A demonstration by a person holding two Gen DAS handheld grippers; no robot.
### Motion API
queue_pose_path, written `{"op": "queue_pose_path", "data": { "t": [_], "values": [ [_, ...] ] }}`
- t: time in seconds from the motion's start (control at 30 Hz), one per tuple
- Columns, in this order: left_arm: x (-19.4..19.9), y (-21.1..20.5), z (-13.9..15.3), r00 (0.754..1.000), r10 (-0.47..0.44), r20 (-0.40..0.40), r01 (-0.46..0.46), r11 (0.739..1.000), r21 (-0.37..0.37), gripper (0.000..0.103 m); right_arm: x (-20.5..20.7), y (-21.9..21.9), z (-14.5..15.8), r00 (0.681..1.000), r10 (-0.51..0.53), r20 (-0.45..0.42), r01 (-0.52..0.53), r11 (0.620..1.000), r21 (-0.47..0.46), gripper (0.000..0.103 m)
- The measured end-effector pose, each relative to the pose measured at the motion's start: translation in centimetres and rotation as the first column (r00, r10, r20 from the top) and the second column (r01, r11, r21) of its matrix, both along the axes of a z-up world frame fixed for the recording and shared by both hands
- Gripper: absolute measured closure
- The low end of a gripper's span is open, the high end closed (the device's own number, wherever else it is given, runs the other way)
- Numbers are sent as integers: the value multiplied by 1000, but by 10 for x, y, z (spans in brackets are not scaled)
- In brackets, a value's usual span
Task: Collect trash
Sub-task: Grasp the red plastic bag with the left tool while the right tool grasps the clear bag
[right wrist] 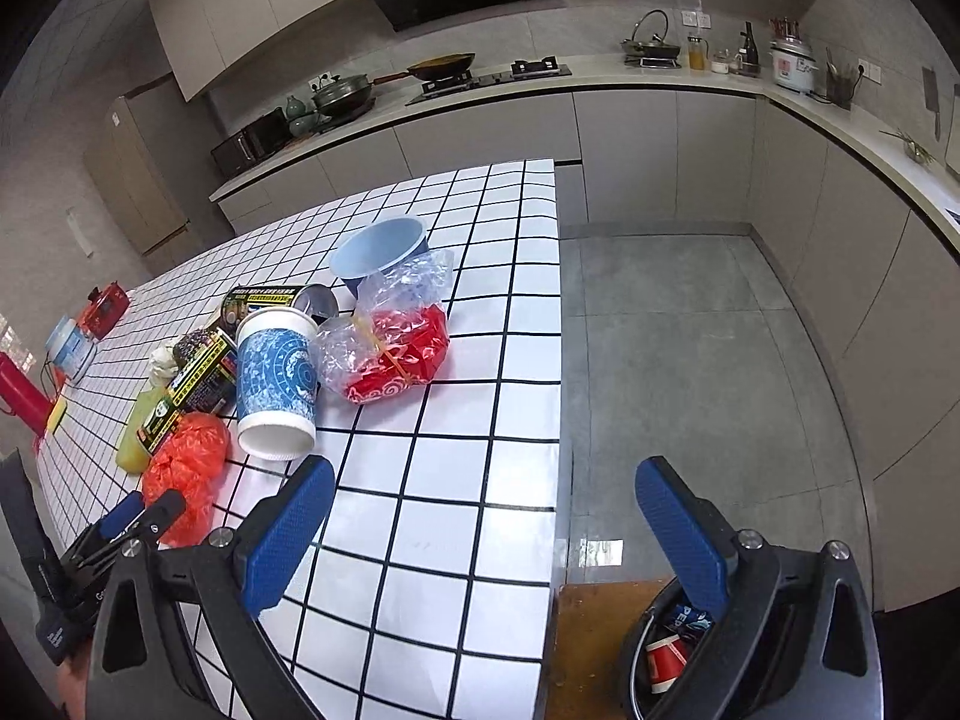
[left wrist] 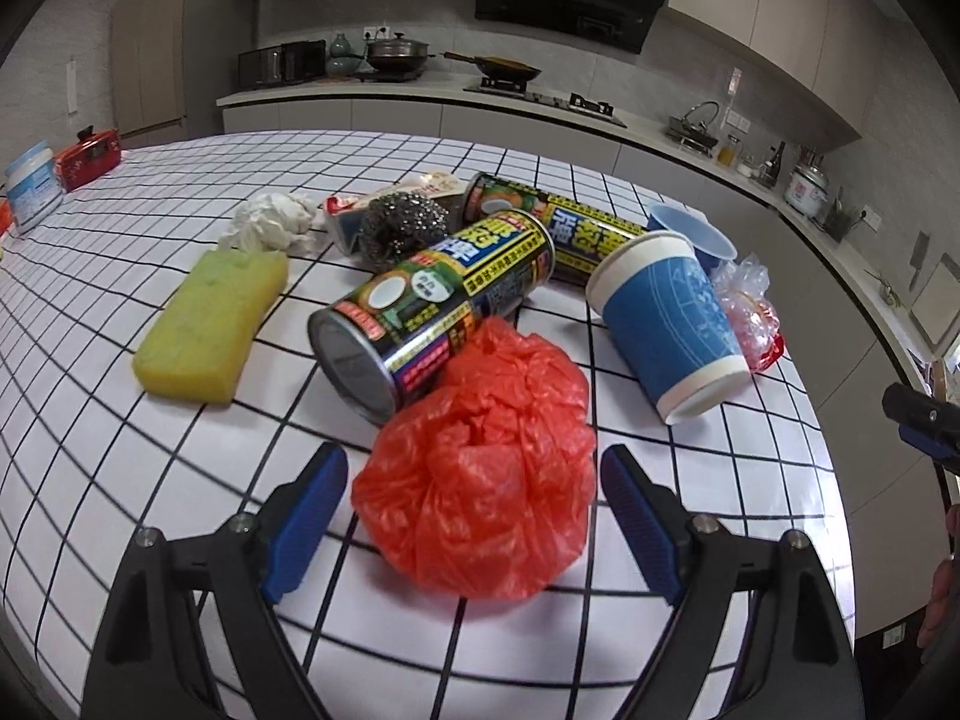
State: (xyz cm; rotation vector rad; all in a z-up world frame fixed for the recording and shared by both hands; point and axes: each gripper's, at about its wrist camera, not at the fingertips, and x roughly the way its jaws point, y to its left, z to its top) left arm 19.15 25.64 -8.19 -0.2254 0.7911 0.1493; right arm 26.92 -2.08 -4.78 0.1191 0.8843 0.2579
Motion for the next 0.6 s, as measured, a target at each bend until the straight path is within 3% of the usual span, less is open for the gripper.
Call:
{"op": "queue_pose_path", "data": {
  "t": [0.2,0.37,0.43,0.6],
  "values": [
    [15,5,-6,999,-43,-28,42,999,-31,19,18,16,1,1000,-9,-3,9,1000,6,1],
    [18,6,-9,995,-86,-45,83,995,-55,38,30,28,2,1000,-9,-1,9,1000,11,1],
    [17,5,-8,994,-105,-40,102,993,-67,53,33,33,1,1000,-6,-4,6,1000,12,1],
    [9,7,-1,993,-121,-13,120,991,-66,60,38,46,-1,1000,7,-8,-7,1000,9,1]
  ]
}}
